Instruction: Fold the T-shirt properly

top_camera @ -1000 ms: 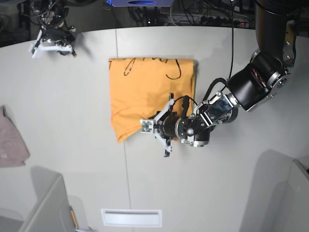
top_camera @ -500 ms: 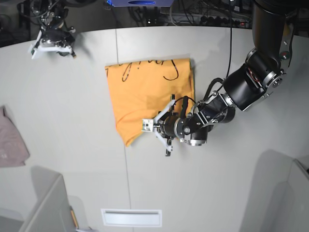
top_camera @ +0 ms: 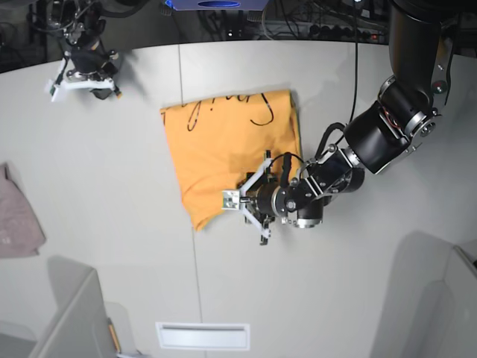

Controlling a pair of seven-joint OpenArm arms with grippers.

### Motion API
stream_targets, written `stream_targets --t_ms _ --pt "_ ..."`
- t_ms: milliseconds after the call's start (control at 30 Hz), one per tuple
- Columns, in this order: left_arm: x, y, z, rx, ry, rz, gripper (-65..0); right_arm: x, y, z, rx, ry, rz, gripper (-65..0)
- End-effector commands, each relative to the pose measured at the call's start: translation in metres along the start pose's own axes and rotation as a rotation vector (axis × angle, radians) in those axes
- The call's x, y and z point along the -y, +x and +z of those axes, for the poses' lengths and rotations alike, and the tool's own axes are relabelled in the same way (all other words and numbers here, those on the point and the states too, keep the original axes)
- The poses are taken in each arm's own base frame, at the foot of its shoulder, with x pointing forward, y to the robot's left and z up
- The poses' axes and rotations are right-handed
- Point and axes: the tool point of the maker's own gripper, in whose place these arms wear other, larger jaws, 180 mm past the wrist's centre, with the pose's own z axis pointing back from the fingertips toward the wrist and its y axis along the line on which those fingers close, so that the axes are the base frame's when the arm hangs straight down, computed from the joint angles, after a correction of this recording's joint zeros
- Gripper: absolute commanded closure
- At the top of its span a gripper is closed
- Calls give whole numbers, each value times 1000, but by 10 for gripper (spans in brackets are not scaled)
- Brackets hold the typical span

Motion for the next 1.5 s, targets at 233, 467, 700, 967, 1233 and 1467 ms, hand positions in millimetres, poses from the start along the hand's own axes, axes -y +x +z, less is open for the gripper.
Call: stream_targets --t_ms 233,467,700,967,1233,1467 --pt "-39 24 16 25 78 -49 -569 -4 6 -1 22 18 12 0" --pt "-90 55 60 142 249 18 -573 9 -2 -10 -5 -12 7 0" --pt "-84 70 96 295 361 113 -569 -7 10 -7 102 71 222 0" --pt "-43 -10 171 305 565 481 -132 -36 11 26 362 247 367 0" --pt "33 -78 203 257 627 735 0 -26 23 59 534 244 417 0" --pt "103 -72 224 591 682 876 0 20 1 80 447 150 461 0"
